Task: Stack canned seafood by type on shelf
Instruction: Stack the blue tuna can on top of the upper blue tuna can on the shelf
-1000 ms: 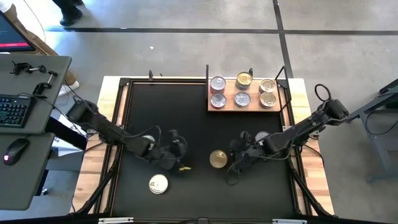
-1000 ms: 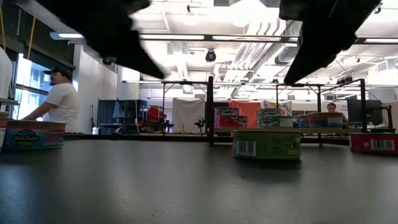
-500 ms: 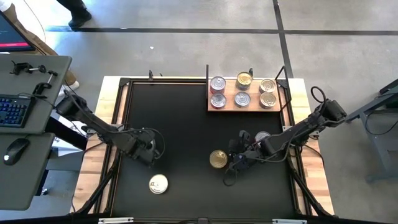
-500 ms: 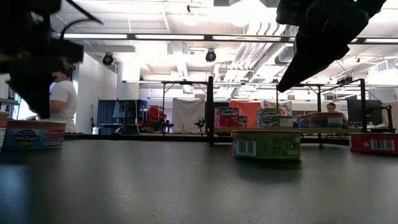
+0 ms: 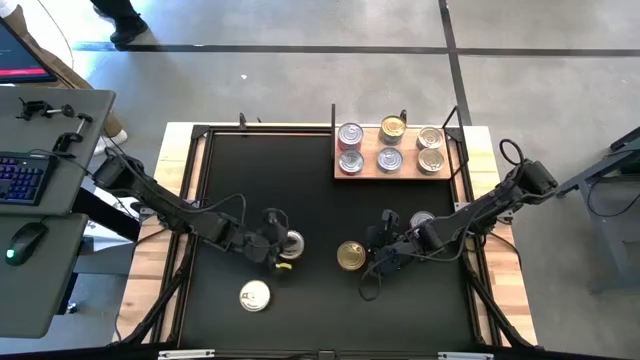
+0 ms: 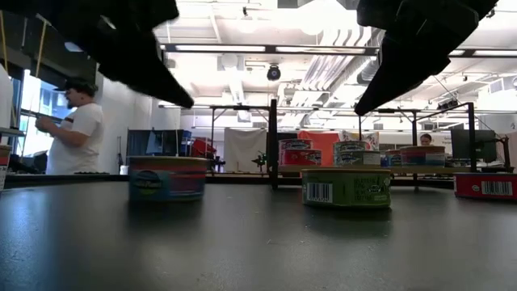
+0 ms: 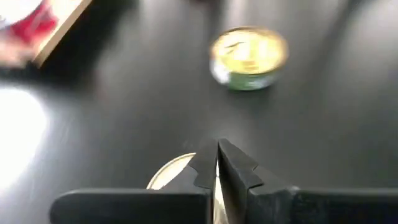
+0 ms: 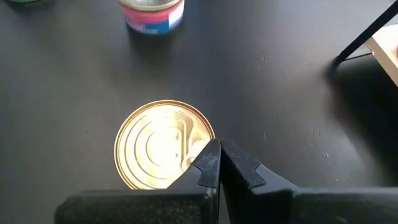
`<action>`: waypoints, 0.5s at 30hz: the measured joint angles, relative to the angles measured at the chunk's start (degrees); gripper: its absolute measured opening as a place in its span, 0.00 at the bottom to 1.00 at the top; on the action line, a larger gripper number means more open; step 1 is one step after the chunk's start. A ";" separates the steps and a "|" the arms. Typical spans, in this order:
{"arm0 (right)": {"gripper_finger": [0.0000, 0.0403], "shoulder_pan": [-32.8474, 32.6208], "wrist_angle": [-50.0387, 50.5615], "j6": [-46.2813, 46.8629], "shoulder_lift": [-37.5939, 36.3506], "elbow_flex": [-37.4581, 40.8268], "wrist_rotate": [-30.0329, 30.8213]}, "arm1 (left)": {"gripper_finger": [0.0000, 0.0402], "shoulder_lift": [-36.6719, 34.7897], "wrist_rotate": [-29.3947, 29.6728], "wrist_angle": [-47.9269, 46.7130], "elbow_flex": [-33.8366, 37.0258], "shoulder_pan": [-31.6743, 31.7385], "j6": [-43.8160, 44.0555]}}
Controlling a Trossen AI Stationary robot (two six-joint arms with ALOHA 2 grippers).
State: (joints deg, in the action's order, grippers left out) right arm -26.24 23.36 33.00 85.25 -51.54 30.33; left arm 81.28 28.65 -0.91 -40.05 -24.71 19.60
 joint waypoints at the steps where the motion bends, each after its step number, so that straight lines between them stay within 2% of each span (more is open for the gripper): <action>1: 0.00 -0.03 -0.35 -0.05 -0.02 0.02 0.00 | 0.03 0.00 -1.68 1.25 0.00 -0.32 -5.04; 5: 0.00 -0.15 -1.28 -0.50 0.00 0.02 -0.13 | 0.15 0.00 -7.28 1.56 0.03 -2.16 -18.86; 8: 0.02 -0.15 -3.23 -2.39 0.00 0.02 -0.94 | 0.26 0.55 -7.64 -0.60 0.04 -3.30 -25.84; 11: 0.07 -0.15 -7.31 -7.48 0.33 0.02 -3.18 | 0.33 2.99 -7.22 -1.98 0.04 -3.84 -28.78; 15: 0.20 -0.15 -14.62 -16.25 2.28 0.02 -5.80 | 0.34 7.87 -7.81 -2.10 0.04 -3.54 -29.21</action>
State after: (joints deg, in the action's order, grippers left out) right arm -26.39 8.75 16.75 87.53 -51.53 24.53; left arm 89.15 20.84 -3.01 -40.01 -28.25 -9.61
